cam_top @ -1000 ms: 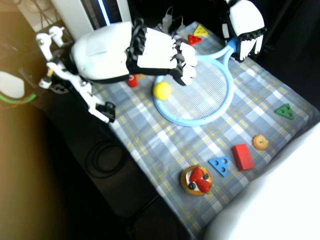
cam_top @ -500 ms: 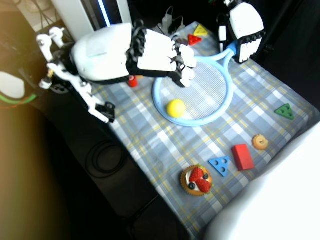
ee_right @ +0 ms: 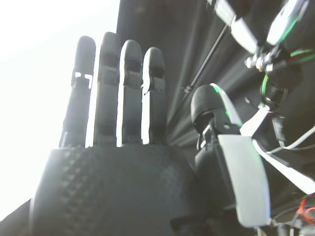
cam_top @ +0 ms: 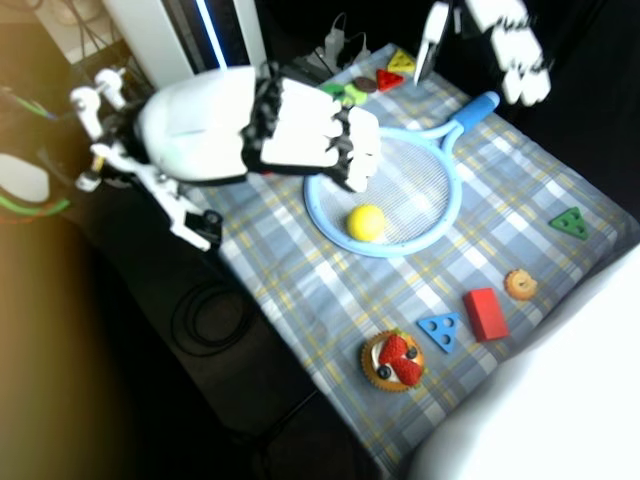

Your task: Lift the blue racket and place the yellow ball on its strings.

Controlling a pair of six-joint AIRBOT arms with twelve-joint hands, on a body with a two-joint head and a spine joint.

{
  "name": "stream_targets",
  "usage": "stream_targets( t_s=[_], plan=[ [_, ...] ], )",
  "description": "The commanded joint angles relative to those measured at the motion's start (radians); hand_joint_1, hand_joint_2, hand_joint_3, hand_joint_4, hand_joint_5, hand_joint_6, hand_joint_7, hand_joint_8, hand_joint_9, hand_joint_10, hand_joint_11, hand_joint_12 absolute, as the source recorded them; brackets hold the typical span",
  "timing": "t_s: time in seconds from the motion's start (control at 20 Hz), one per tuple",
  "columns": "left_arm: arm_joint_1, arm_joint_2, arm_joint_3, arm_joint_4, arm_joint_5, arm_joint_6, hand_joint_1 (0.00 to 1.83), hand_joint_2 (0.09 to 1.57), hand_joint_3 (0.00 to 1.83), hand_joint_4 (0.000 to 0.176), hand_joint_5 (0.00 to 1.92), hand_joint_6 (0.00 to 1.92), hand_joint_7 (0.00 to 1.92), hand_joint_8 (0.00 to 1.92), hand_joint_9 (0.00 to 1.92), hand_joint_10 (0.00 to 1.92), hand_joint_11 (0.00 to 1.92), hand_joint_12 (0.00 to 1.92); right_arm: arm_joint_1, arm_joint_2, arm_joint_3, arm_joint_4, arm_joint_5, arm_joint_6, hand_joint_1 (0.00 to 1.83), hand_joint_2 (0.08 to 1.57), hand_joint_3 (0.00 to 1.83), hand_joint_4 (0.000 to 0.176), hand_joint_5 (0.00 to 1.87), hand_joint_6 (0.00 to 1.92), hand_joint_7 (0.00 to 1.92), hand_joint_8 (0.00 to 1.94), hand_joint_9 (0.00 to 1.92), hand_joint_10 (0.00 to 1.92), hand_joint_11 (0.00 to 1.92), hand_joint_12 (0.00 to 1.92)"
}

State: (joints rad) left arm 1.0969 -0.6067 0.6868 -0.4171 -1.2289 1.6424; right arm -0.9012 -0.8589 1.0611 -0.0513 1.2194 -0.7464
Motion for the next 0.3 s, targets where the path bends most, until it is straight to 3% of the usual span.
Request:
stream_targets(
  t_s=[0.0, 0.05, 0.1, 0.15, 0.2, 0.25],
  plan=[
    [0.007, 0.015, 0.010, 0.026, -0.256, -0.106, 0.60, 0.82, 0.00, 0.173, 0.00, 0.00, 0.00, 0.00, 0.00, 0.00, 0.00, 0.00, -0.021, 0.004, -0.012, 0.066, 0.244, -0.008, 0.40, 1.38, 0.00, 0.000, 0.54, 0.00, 0.57, 0.00, 0.53, 0.00, 0.08, 0.96],
    [0.021, 0.021, 0.025, 0.041, -0.313, -0.211, 0.60, 0.82, 0.00, 0.173, 0.00, 0.00, 0.00, 0.00, 0.00, 0.00, 0.00, 0.00, -0.064, 0.004, -0.022, 0.112, 0.315, -0.008, 0.40, 1.38, 0.00, 0.000, 0.54, 0.00, 0.57, 0.00, 0.53, 0.00, 0.08, 0.96],
    [0.030, 0.020, 0.053, 0.050, -0.362, -0.348, 0.63, 0.82, 0.00, 0.175, 0.00, 0.00, 0.00, 0.00, 0.00, 0.00, 0.00, 0.00, -0.109, 0.004, -0.031, 0.160, 0.384, -0.008, 0.57, 1.34, 0.00, 0.000, 0.46, 0.00, 0.58, 0.00, 0.56, 0.00, 0.15, 0.82],
    [0.041, 0.000, 0.096, 0.061, -0.412, -0.519, 0.69, 0.82, 0.00, 0.176, 0.00, 0.00, 0.00, 0.00, 0.00, 0.00, 0.00, 0.00, -0.155, 0.003, -0.039, 0.206, 0.453, -0.006, 0.51, 1.30, 0.00, 0.003, 0.30, 0.00, 0.55, 0.00, 0.58, 0.00, 0.26, 0.62],
    [0.050, -0.017, 0.125, 0.064, -0.440, -0.617, 0.69, 0.82, 0.00, 0.176, 0.00, 0.00, 0.00, 0.00, 0.00, 0.00, 0.00, 0.00, -0.175, 0.003, -0.044, 0.229, 0.495, -0.003, 0.51, 1.30, 0.00, 0.003, 0.30, 0.00, 0.55, 0.00, 0.58, 0.00, 0.26, 0.62],
    [0.067, -0.050, 0.173, 0.069, -0.486, -0.769, 0.67, 0.81, 0.00, 0.176, 0.00, 0.00, 0.00, 0.00, 0.00, 0.00, 0.01, 0.01, -0.201, 0.003, -0.052, 0.256, 0.543, 0.001, 0.42, 1.29, 0.00, 0.000, 0.18, 0.00, 0.52, 0.00, 0.60, 0.00, 0.34, 0.51]
  ],
)
